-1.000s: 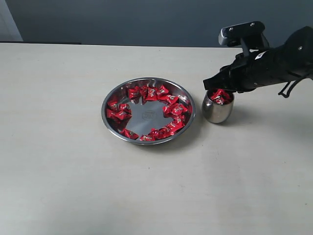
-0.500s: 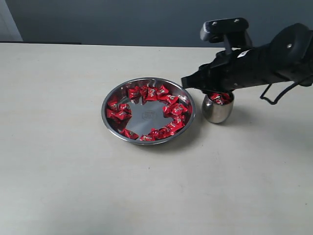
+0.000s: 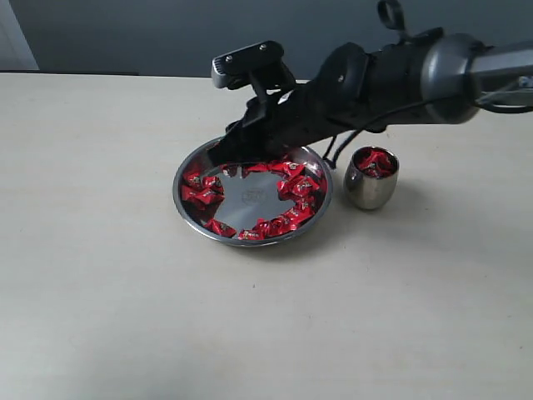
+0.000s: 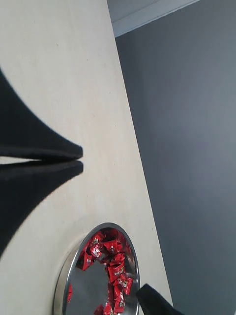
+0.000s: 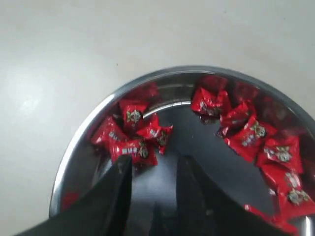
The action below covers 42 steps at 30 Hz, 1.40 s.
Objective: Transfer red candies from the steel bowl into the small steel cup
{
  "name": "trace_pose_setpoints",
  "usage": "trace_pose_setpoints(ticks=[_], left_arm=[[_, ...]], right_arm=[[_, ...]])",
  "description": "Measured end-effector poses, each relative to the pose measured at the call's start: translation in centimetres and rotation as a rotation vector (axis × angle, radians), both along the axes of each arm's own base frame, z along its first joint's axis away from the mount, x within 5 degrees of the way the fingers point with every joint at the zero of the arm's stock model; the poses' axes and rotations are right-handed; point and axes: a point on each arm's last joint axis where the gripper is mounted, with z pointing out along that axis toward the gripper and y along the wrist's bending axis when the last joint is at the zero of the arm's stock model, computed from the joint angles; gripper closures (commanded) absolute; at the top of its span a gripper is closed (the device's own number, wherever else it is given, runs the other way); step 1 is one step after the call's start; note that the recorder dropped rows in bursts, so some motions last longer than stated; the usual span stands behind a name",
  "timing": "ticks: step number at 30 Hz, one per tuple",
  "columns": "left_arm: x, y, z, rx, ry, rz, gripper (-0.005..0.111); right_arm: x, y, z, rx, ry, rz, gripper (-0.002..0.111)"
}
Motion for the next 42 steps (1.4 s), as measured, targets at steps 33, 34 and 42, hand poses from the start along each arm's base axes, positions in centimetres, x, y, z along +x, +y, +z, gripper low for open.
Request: trace_pose_setpoints(ticks=[33, 34, 42], left_arm=[[0.0, 0.0, 0.0, 0.0, 0.0, 0.0, 0.105], [0.0, 0.0, 0.0, 0.0, 0.0, 0.0, 0.105], [0.0, 0.0, 0.0, 0.0, 0.0, 0.0, 0.105]], right_arm=[[4.3, 3.8, -8.0, -0.019, 0.143, 0.014, 0.077], [4.3, 3.8, -8.0, -0.019, 0.143, 0.014, 0.077], [4.1, 3.9, -8.1, -0.024, 0.17, 0.03, 0.104]])
